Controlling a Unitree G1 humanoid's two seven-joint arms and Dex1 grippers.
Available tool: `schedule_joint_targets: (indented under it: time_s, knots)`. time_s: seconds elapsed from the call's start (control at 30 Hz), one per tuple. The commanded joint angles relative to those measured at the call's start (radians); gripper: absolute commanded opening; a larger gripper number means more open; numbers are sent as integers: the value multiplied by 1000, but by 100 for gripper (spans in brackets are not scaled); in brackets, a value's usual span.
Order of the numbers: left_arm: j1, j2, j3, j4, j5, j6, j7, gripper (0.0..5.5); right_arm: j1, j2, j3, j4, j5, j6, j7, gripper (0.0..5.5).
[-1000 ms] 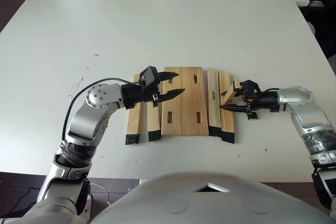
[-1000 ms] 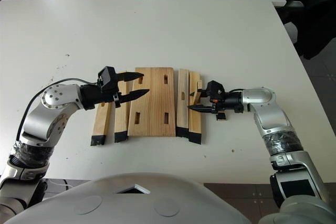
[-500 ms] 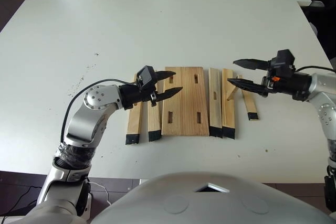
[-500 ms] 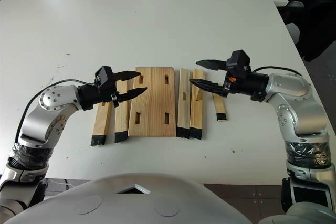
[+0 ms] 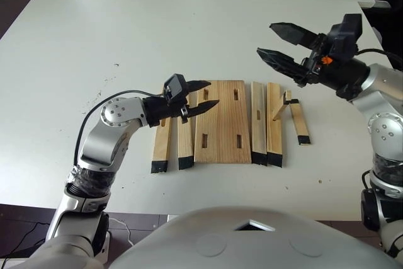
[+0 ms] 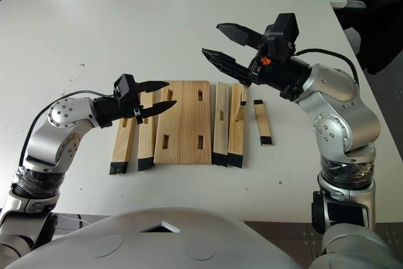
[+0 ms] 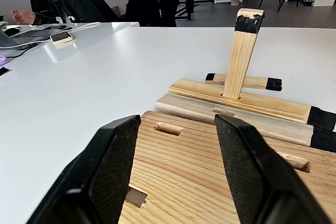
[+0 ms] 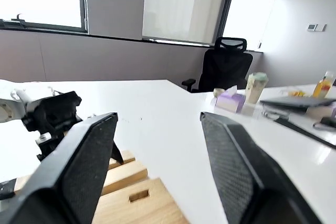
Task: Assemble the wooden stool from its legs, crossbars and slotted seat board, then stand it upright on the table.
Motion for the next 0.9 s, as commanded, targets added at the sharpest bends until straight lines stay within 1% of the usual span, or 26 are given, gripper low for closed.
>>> schedule_joint_targets:
  time_s: [0.03,0.13,0.3,0.33,0.43,0.5,0.57,0.63,0.73,0.8,0.9]
  knots:
    - [-15,2,-12,16,8,-6,-15,264,104,30,87,146,-108,-80,44,290]
    - [-26,1,-15,26,10,-7,-22,264,112,57,90,162,-117,-108,40,290]
    - [-12,6,-1,20,6,-8,-15,264,53,58,-23,-3,8,-61,-30,290]
    - [-5,6,3,16,6,-8,-10,264,32,56,-50,-37,49,-38,-51,290]
    - [15,-3,13,9,10,-12,14,264,-38,56,-135,-168,316,88,-183,290]
    - [25,-10,17,9,16,-17,32,264,-16,30,-142,-247,457,151,-217,290]
    - [31,-18,26,11,14,-24,48,264,74,-28,-122,-316,496,200,-169,290]
    - [41,-21,35,8,11,-29,62,264,212,-114,-80,-336,408,214,-61,290]
    - [56,-25,40,6,18,-37,74,264,387,-223,-3,-285,227,148,107,290]
    - [60,-31,39,8,22,-43,82,264,437,-249,70,-215,80,58,175,290]
    - [58,-39,34,16,28,-52,88,264,463,-237,163,-128,-79,-58,215,290]
